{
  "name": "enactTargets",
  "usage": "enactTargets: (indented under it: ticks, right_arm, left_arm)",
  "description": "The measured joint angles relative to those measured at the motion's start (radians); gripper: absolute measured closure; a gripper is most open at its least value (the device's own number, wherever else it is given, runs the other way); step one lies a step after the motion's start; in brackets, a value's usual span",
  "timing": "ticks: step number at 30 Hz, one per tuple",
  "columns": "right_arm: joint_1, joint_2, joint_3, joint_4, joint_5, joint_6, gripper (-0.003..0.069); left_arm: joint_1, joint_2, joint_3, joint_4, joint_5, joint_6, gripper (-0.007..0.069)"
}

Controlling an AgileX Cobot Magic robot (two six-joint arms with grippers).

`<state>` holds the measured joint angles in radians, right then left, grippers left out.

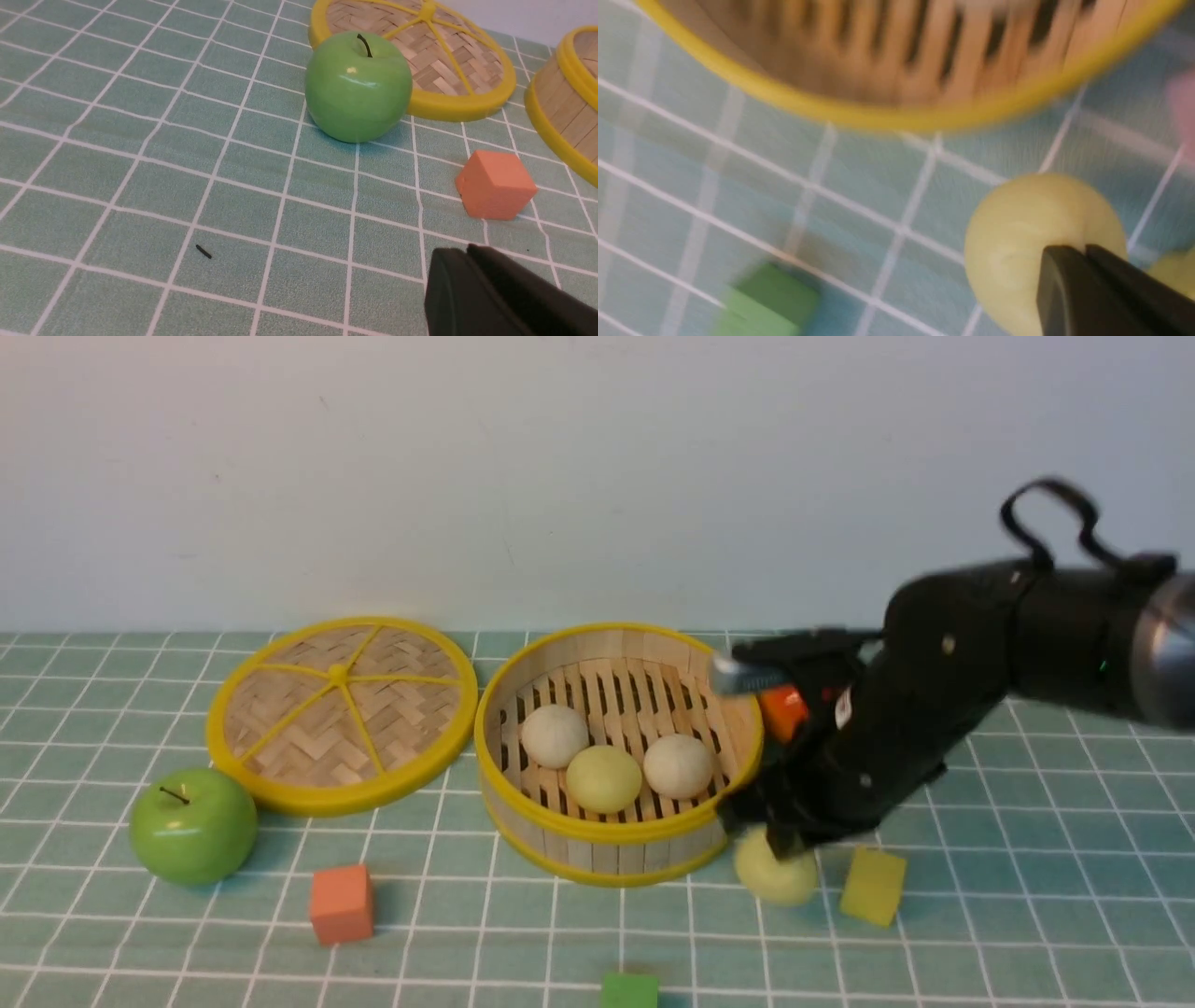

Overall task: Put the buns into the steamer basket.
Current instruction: Use the right arm to put the steamed stuffed bun into the steamer

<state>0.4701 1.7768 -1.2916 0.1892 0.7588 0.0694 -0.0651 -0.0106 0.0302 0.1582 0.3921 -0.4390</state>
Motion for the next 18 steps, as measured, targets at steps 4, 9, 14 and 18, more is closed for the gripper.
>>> enactTargets:
  ticks: [4, 9, 14, 18]
  right_arm:
    - [0.0, 0.0, -0.16, 0.029, -0.001, -0.032, 0.0655]
    - [0.0, 0.08, -0.3, 0.062, -0.089, -0.069, 0.0655]
    - [0.0, 0.245, -0.334, 0.065, -0.232, -0.069, 0.0655]
    - [0.0, 0.328, -0.334, 0.073, -0.277, -0.05, 0.0636]
  left_arm:
    - [0.0, 0.0, 0.0, 0.0, 0.0, 0.0, 0.0584]
    - [0.0, 0.0, 0.0, 0.0, 0.0, 0.0, 0.0582]
    - [0.0, 0.0, 0.0, 0.0, 0.0, 0.0, 0.0571]
    - [0.0, 0.0, 0.0, 0.0, 0.0, 0.0, 0.0567]
